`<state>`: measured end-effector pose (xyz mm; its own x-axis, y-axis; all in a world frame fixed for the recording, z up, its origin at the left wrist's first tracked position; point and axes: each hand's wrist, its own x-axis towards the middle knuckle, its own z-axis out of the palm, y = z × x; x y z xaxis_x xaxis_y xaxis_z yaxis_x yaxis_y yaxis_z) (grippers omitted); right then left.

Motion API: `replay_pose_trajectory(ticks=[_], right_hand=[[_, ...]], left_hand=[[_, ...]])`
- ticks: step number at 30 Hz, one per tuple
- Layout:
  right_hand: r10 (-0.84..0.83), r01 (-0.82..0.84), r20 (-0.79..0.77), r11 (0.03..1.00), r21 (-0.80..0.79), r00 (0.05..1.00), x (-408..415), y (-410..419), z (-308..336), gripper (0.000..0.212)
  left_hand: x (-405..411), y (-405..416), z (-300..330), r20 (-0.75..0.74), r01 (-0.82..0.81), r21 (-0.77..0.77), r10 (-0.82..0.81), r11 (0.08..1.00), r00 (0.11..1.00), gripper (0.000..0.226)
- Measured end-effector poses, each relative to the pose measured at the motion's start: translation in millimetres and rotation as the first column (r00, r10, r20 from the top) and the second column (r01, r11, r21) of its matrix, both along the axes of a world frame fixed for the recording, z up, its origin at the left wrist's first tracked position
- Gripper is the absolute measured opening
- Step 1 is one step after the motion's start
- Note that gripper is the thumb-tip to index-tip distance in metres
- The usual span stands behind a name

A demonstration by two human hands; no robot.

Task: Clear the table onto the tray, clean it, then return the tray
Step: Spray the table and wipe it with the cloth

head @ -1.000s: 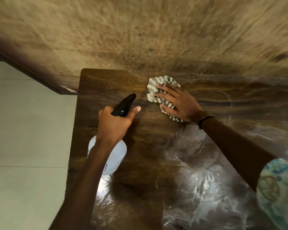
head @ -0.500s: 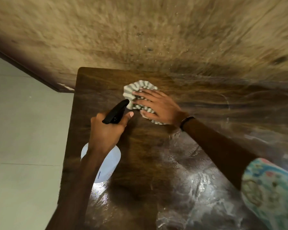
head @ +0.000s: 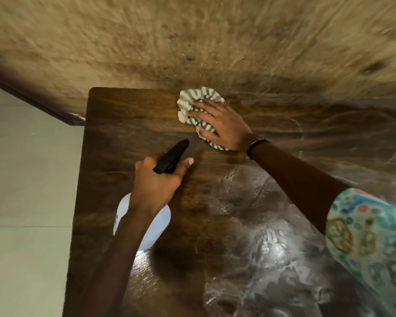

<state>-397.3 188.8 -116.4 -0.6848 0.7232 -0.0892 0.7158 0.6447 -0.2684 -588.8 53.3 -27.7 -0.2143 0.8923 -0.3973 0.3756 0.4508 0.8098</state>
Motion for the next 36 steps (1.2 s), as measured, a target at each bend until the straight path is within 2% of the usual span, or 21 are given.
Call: replay_pose_trajectory(ticks=[2,7,14,19,23,25,27,32,36], right_hand=[[0.039,-0.039,-0.018,0.999,-0.022,0.999,29,-1,1,0.047],[-0.22,0.22,-0.031,0.976,-0.002,0.975,61,-2,0,0.047],[-0.235,0.235,-0.035,0.972,-0.027,0.971,59,-4,3,0.047],[-0.23,0.228,-0.047,0.973,-0.041,0.972,58,-6,3,0.047],[-0.237,0.236,-0.043,0.972,-0.021,0.971,56,-9,2,0.046],[-0.239,0.238,-0.04,0.971,-0.021,0.97,49,-16,2,0.046],[-0.168,0.168,-0.035,0.986,-0.018,0.985,36,-30,3,0.046],[0.159,-0.16,-0.058,0.987,-0.02,0.986,0,-94,-6,0.045],[0.303,-0.305,-0.034,0.952,-0.035,0.952,37,-126,-8,0.046]], left_hand=[[10,-8,1,-0.024,0.044,0.004,-0.044,0.999,0.999,0.025],[34,-36,-3,-0.048,0.111,-0.017,-0.111,0.994,0.993,0.028],[56,-68,-10,-0.133,0.19,-0.121,-0.206,0.974,0.969,0.043],[57,-81,-10,-0.137,0.264,-0.108,-0.277,0.959,0.951,0.046],[55,-92,-9,-0.176,0.2,-0.11,-0.218,0.973,0.96,0.048],[52,-97,-8,-0.121,0.15,-0.102,-0.161,0.983,0.979,0.052],[49,-101,-7,-0.057,0.107,-0.105,-0.113,0.989,0.992,0.054],[47,-105,-5,-0.011,0.067,-0.094,-0.068,0.993,0.998,0.054],[43,-108,-6,-0.002,0.057,-0.045,-0.057,0.997,0.998,0.044]])
